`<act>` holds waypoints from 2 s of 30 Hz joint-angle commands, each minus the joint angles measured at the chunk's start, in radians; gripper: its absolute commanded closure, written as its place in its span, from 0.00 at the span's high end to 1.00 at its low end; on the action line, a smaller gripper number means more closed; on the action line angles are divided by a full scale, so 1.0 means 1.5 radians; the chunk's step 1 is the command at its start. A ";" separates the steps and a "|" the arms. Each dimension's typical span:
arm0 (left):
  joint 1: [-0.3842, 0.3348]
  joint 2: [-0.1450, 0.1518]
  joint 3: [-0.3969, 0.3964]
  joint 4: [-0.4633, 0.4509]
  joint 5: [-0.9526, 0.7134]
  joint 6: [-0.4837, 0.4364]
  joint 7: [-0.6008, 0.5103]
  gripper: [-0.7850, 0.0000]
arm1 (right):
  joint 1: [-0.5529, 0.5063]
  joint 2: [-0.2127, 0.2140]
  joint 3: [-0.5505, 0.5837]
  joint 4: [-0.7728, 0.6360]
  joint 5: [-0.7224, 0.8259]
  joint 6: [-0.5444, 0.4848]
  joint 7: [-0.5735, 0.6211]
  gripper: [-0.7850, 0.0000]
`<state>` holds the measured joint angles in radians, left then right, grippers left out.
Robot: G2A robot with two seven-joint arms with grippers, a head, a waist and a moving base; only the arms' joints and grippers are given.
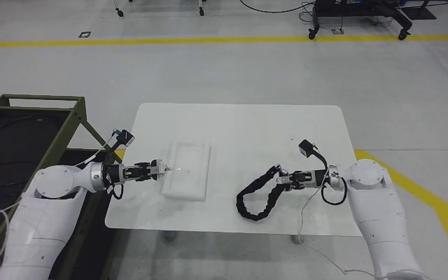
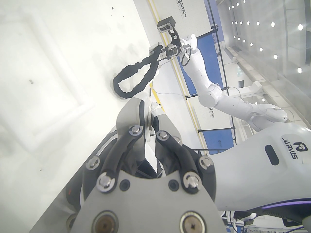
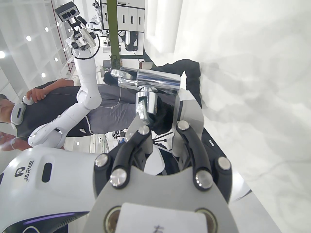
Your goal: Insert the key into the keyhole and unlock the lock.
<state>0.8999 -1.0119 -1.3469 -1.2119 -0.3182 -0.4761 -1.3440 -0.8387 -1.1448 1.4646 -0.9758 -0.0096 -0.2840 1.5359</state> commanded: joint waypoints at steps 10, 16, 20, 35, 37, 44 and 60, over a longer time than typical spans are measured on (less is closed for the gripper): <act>0.000 0.000 0.000 0.000 0.000 0.000 0.000 0.00 | -0.086 0.005 -0.031 -0.161 0.170 -0.023 -0.022 0.00; 0.000 0.000 0.000 0.000 0.000 0.000 0.000 0.00 | -0.151 0.030 -0.043 -0.276 0.498 0.000 0.000 0.00; 0.000 0.000 0.000 0.000 0.000 0.000 0.000 0.00 | -0.153 0.041 -0.104 -0.292 0.620 0.000 0.000 0.00; 0.000 0.000 0.000 0.000 0.000 0.000 0.000 0.00 | -0.153 0.041 -0.104 -0.292 0.620 0.000 0.000 0.00; 0.000 0.000 0.000 0.000 0.000 0.000 0.000 0.00 | -0.153 0.041 -0.104 -0.292 0.620 0.000 0.000 0.00; 0.000 0.000 0.000 0.000 0.000 0.000 0.000 0.00 | -0.172 0.033 -0.123 -0.329 0.697 0.009 -0.019 0.00; 0.000 0.000 0.000 0.000 0.000 0.000 0.000 0.00 | -0.171 -0.074 -0.389 -0.334 1.115 -0.022 -0.032 0.00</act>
<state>0.8999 -1.0119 -1.3470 -1.2119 -0.3182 -0.4761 -1.3440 -1.1030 -1.2493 0.8930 -1.4898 1.6688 -0.3020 1.4921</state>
